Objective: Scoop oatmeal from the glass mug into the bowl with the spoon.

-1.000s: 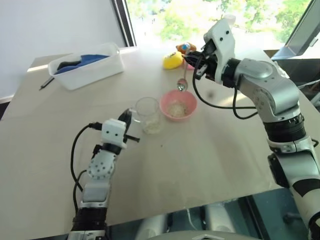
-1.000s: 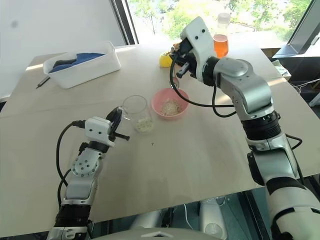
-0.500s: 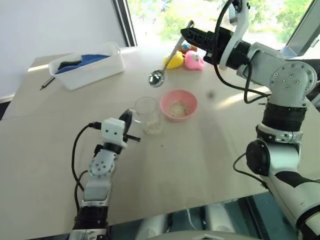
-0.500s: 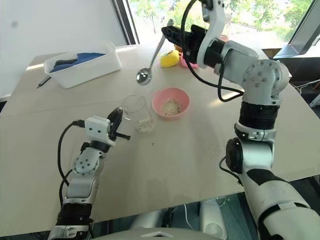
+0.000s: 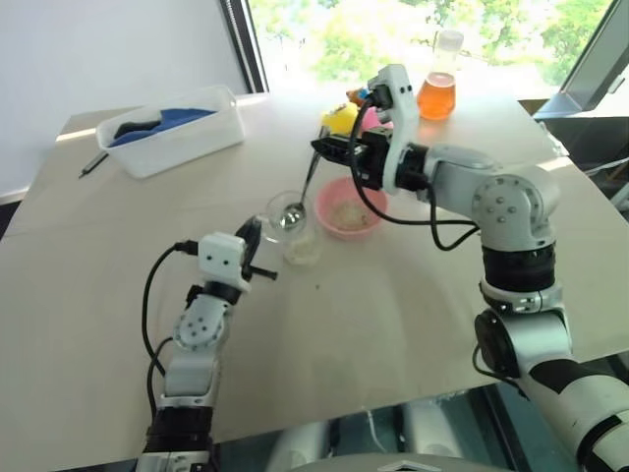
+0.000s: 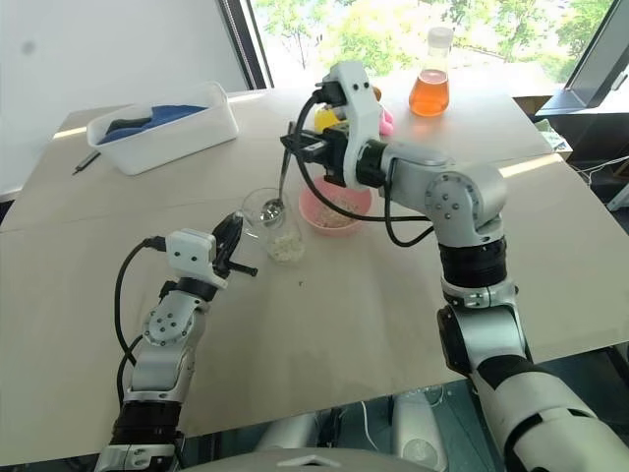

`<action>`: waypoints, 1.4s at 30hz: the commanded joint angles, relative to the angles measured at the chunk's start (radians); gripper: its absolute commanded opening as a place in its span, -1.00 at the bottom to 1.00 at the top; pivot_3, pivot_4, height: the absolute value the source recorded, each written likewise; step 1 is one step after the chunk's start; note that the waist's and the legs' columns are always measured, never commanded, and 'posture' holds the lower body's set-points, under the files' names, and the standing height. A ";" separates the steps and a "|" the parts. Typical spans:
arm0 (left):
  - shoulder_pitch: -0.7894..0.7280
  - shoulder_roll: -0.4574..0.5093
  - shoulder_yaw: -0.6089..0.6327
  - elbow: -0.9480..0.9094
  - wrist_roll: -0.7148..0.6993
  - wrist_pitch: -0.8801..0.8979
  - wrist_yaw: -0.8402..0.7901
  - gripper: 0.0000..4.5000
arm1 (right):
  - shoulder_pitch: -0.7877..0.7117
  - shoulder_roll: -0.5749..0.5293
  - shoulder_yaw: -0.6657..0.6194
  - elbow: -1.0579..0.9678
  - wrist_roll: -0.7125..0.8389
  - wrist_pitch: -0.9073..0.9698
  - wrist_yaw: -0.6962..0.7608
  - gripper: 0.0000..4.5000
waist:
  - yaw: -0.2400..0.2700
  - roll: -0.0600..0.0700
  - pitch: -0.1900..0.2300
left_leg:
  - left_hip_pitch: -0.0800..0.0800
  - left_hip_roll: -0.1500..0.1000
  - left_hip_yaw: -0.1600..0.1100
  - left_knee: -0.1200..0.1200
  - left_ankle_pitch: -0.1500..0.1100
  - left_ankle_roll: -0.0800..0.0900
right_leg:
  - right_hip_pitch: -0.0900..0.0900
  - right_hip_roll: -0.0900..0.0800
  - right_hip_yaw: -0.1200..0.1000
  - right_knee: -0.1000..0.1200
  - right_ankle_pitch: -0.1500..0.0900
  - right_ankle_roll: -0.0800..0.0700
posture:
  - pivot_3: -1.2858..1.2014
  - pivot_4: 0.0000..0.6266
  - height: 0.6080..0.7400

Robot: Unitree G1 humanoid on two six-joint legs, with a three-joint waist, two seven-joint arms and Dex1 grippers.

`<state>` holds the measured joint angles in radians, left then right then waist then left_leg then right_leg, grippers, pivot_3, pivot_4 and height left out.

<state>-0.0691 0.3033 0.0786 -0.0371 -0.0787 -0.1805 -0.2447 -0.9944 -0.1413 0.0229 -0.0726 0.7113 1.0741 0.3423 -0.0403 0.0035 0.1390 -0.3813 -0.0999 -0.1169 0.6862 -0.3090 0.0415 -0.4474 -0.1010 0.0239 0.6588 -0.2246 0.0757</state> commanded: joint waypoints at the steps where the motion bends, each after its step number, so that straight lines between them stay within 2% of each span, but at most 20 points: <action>1: 0.029 0.003 -0.020 0.008 0.027 0.029 -0.012 -0.99 | -0.012 0.018 0.004 -0.022 0.003 -0.024 0.023 -0.85 | 0.000 0.000 0.000 | 0.000 0.000 0.000 0.000 0.000 0.000 | 0.000 0.000 0.000 0.000 0.000 0.000 | 0.03 -0.52 1.00; 3: 0.029 0.001 -0.022 0.005 0.029 0.031 -0.008 -1.00 | -0.017 0.036 -0.022 -0.012 0.020 -0.007 0.007 -0.54 | 0.000 0.000 0.000 | 0.000 0.000 0.000 0.000 0.000 0.000 | 0.000 0.000 0.000 0.000 0.000 0.000 | 0.03 -0.52 1.00; 5: 0.029 0.001 -0.022 0.004 0.030 0.031 -0.006 -1.00 | -0.027 0.039 -0.044 -0.004 0.019 -0.011 -0.005 -0.11 | 0.001 0.000 0.000 | 0.000 0.000 0.000 0.000 0.000 0.000 | 0.000 0.000 0.000 0.000 0.000 0.000 | 0.03 -0.52 1.00; 6: 0.029 0.001 -0.022 0.004 0.031 0.032 -0.005 -1.00 | -0.039 0.041 -0.066 0.005 0.027 -0.008 -0.013 0.16 | 0.001 0.000 0.000 | 0.000 0.000 0.000 0.000 0.000 0.000 | 0.000 0.001 0.000 0.000 0.000 0.000 | 0.03 -0.52 1.00; 9: 0.029 0.000 -0.023 0.005 0.032 0.031 -0.002 -1.00 | -0.074 0.044 -0.137 0.029 0.066 0.016 -0.033 0.75 | 0.001 0.000 0.000 | 0.000 0.000 0.000 0.000 0.000 0.000 | 0.000 0.001 0.000 0.000 0.000 0.000 | 0.03 -0.52 1.00; 16: 0.032 -0.006 -0.024 0.013 0.015 0.023 -0.017 -1.00 | -0.111 0.022 -0.179 0.081 0.044 -0.009 -0.048 0.75 | 0.000 0.000 0.000 | 0.000 0.000 0.000 0.000 0.000 0.000 | 0.000 0.001 0.000 0.000 0.000 0.000 | 0.03 -0.52 1.00; 18: 0.038 -0.004 -0.023 0.011 0.022 0.018 -0.013 -0.69 | -0.111 0.019 -0.179 0.089 0.035 -0.021 -0.048 0.79 | 0.000 0.000 0.000 | 0.000 0.000 0.000 0.000 0.000 0.000 | 0.000 0.001 0.000 0.000 0.000 0.000 | 0.03 -0.52 1.00; 23: 0.062 -0.004 -0.010 -0.012 0.011 0.017 -0.023 -0.69 | -0.111 0.013 -0.174 0.104 0.022 -0.039 -0.042 0.79 | -0.001 0.000 0.000 | -0.001 0.000 0.000 0.000 0.000 0.000 | 0.000 0.001 0.000 0.000 0.000 0.000 | 0.03 -0.52 1.00; 26: 0.069 -0.004 -0.004 -0.022 0.023 0.015 -0.012 -0.35 | -0.112 0.010 -0.171 0.110 0.015 -0.048 -0.034 0.79 | -0.002 0.000 0.000 | -0.001 0.000 0.000 -0.001 0.000 0.000 | -0.001 0.000 0.000 -0.001 0.000 0.000 | 0.03 -0.52 1.00; 33: 0.139 0.003 0.014 -0.104 0.034 0.024 -0.001 -0.35 | -0.103 -0.005 -0.177 0.093 0.022 -0.057 -0.010 0.79 | -0.001 0.000 0.000 | -0.001 0.000 0.000 -0.001 0.000 0.000 | -0.001 0.000 0.000 -0.001 0.000 0.000 | 0.03 -0.52 1.00; 37: 0.205 0.013 0.028 -0.184 0.028 0.046 -0.006 -0.35 | -0.014 -0.052 -0.177 0.000 0.050 -0.057 0.054 0.79 | 0.001 0.000 0.000 | -0.001 0.000 0.000 -0.002 0.000 0.000 | -0.001 -0.001 0.000 -0.002 0.000 0.000 | 0.03 -0.52 1.00; 42: 0.317 0.035 0.063 -0.266 0.010 0.068 -0.028 -0.35 | 0.227 -0.181 -0.155 -0.118 0.001 -0.226 0.236 0.79 | 0.009 0.000 0.000 | -0.002 0.000 -0.002 -0.002 0.000 0.000 | 0.000 -0.001 -0.002 -0.004 0.000 0.000 | 0.03 -0.52 1.00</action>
<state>0.2288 0.3275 0.1176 -0.2495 -0.0626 -0.1124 -0.2658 -0.7969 -0.2952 -0.1266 -0.1380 0.7245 0.9192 0.5116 -0.0310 0.0034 0.1394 -0.3834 -0.0998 -0.1183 0.6844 -0.3095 0.0421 -0.4472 -0.1018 0.0224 0.6541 -0.2247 0.0757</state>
